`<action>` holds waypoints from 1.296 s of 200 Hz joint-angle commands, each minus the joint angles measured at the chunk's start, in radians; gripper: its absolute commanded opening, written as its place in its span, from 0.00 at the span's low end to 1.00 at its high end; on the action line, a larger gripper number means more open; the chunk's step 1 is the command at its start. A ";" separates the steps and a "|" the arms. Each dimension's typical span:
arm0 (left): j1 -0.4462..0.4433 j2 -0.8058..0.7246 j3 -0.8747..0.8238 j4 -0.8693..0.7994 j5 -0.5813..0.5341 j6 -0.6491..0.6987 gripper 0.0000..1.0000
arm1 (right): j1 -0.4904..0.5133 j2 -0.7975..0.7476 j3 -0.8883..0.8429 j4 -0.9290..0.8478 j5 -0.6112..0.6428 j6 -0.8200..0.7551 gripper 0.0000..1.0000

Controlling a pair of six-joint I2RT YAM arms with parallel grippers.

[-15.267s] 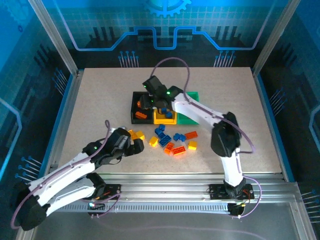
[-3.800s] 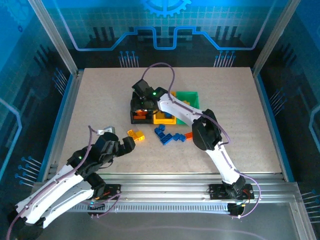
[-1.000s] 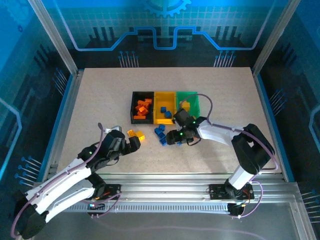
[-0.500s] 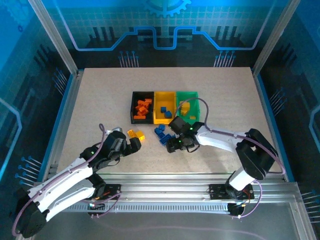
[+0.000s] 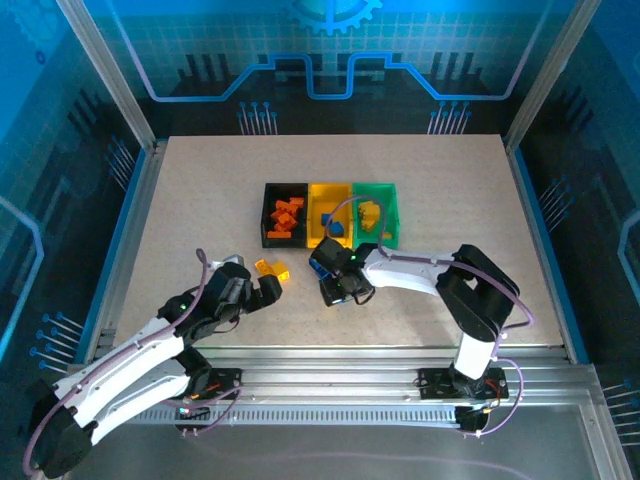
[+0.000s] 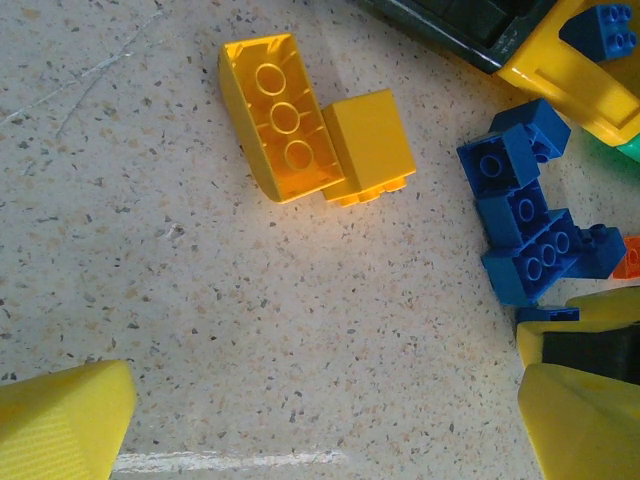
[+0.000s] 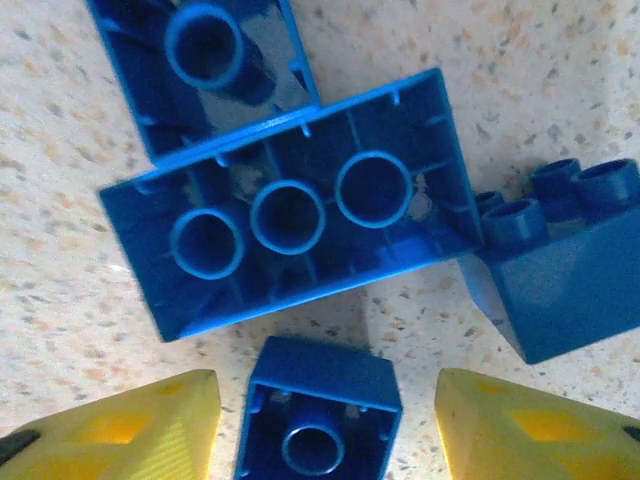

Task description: Sort the legos into containers by color

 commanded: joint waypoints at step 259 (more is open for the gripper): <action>0.007 -0.011 0.021 -0.026 0.076 0.005 0.99 | -0.230 0.422 0.966 -0.318 0.116 -0.008 0.67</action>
